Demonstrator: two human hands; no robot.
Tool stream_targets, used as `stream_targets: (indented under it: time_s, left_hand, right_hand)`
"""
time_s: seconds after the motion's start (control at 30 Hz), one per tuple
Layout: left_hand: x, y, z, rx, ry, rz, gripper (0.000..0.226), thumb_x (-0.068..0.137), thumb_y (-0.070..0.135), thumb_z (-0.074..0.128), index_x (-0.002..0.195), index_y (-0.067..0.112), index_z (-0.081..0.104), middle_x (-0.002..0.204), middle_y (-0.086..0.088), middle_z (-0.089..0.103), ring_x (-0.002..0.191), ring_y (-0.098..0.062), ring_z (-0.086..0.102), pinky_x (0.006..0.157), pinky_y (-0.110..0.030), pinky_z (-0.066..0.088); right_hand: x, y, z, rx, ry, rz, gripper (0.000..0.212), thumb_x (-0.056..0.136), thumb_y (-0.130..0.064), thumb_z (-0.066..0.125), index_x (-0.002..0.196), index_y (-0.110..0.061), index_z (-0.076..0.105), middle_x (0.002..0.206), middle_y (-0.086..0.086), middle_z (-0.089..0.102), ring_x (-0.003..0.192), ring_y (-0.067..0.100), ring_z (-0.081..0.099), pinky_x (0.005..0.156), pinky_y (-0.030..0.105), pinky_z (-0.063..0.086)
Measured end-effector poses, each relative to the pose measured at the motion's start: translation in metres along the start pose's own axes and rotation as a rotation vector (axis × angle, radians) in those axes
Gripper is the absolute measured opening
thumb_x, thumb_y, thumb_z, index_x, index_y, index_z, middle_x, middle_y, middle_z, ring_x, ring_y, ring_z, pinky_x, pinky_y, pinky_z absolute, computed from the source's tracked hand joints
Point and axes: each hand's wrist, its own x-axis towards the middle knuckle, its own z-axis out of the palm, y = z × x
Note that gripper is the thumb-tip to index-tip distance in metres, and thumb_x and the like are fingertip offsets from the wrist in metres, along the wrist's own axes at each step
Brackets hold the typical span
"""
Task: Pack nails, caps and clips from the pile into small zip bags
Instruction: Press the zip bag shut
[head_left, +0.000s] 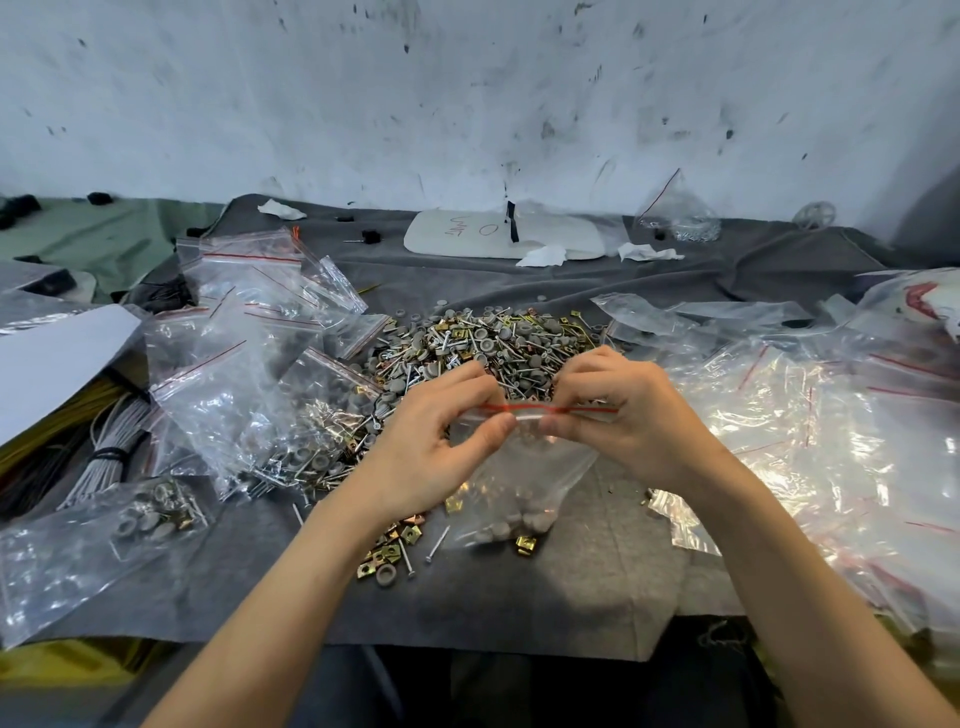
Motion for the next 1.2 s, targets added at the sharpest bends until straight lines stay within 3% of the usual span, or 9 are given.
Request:
stream_targets:
  time_s: [0.1,0.2,0.37,0.63,0.83,0.9,1.0,1.1,1.2]
  left_hand:
    - [0.004,0.003,-0.002,0.145,-0.056,-0.006,0.033,0.089,0.041,0.048,0.079,0.012,0.063,0.078,0.003,0.050,0.072,-0.014,0.049,0.068,-0.029,0.039]
    - [0.012,0.006,-0.006,0.248,-0.083,0.001,0.027,0.089,0.036,0.056,0.087,0.012,0.068,0.082,0.002,0.055,0.077,-0.018,0.054,0.073,-0.037,0.043]
    - [0.012,0.006,-0.006,0.225,-0.088,0.030,0.020,0.088,0.028,0.060,0.082,0.010,0.066,0.081,0.005,0.053,0.075,-0.017,0.052,0.071,-0.034,0.038]
    - [0.013,0.005,-0.009,0.180,-0.110,0.059,0.041,0.090,0.042,0.047,0.079,0.007,0.064,0.077,0.000,0.054,0.071,-0.018,0.052,0.065,-0.034,0.042]
    - [0.013,0.001,-0.006,0.132,-0.099,0.036,0.034,0.091,0.037,0.058,0.065,0.014,0.055,0.068,0.005,0.044,0.062,-0.012,0.043,0.056,-0.028,0.035]
    - [0.011,-0.001,-0.005,0.090,-0.090,0.018,0.039,0.091,0.043,0.057,0.062,0.016,0.054,0.065,0.007,0.042,0.059,-0.011,0.042,0.054,-0.026,0.032]
    - [0.008,-0.004,-0.004,-0.037,-0.054,-0.062,0.038,0.087,0.046,0.058,0.057,0.023,0.053,0.061,0.010,0.041,0.056,-0.007,0.040,0.053,-0.021,0.028]
    - [0.006,-0.008,-0.002,-0.181,0.007,-0.143,0.041,0.083,0.038,0.073,0.050,0.034,0.049,0.054,0.015,0.040,0.053,-0.002,0.038,0.054,-0.018,0.028]
    - [0.001,-0.012,0.001,-0.316,0.087,-0.197,0.046,0.083,0.044,0.067,0.052,0.017,0.046,0.056,0.015,0.042,0.056,0.000,0.038,0.057,-0.016,0.030]
  right_hand:
    - [0.001,0.001,0.007,-0.072,0.007,-0.054,0.013,0.075,-0.017,0.077,0.072,-0.007,0.069,0.078,-0.002,0.058,0.082,0.024,0.048,0.070,0.031,0.041]
    - [0.002,0.001,0.007,-0.045,-0.017,-0.037,0.023,0.075,-0.030,0.072,0.071,-0.008,0.068,0.077,0.000,0.060,0.084,0.026,0.049,0.072,0.034,0.044]
    - [-0.001,0.008,0.002,-0.002,-0.026,-0.014,0.038,0.077,-0.041,0.063,0.064,-0.005,0.064,0.070,0.002,0.058,0.086,0.023,0.047,0.074,0.027,0.040]
    - [-0.001,0.015,0.000,0.021,-0.005,0.030,0.031,0.074,-0.048,0.063,0.052,-0.035,0.045,0.058,-0.015,0.043,0.076,0.014,0.042,0.065,0.024,0.035]
    - [-0.001,0.023,0.000,0.107,0.006,0.051,0.023,0.073,-0.044,0.067,0.053,-0.039,0.055,0.055,-0.016,0.044,0.070,0.011,0.037,0.062,0.029,0.037]
    - [-0.002,0.025,0.001,0.133,-0.005,0.069,0.024,0.072,-0.047,0.066,0.053,-0.035,0.058,0.056,-0.015,0.045,0.071,0.009,0.036,0.063,0.029,0.037]
    - [-0.003,0.031,0.001,0.199,-0.006,0.091,0.040,0.078,-0.042,0.062,0.055,-0.010,0.057,0.059,-0.011,0.041,0.071,0.012,0.037,0.064,0.027,0.034]
    - [-0.005,0.033,0.003,0.280,0.014,0.112,0.033,0.089,-0.038,0.056,0.064,-0.015,0.059,0.064,-0.007,0.046,0.069,0.011,0.041,0.065,0.026,0.032]
    - [-0.009,0.035,0.010,0.375,0.079,0.145,0.037,0.090,-0.042,0.050,0.068,-0.013,0.057,0.065,0.001,0.045,0.062,0.012,0.040,0.058,0.026,0.031]
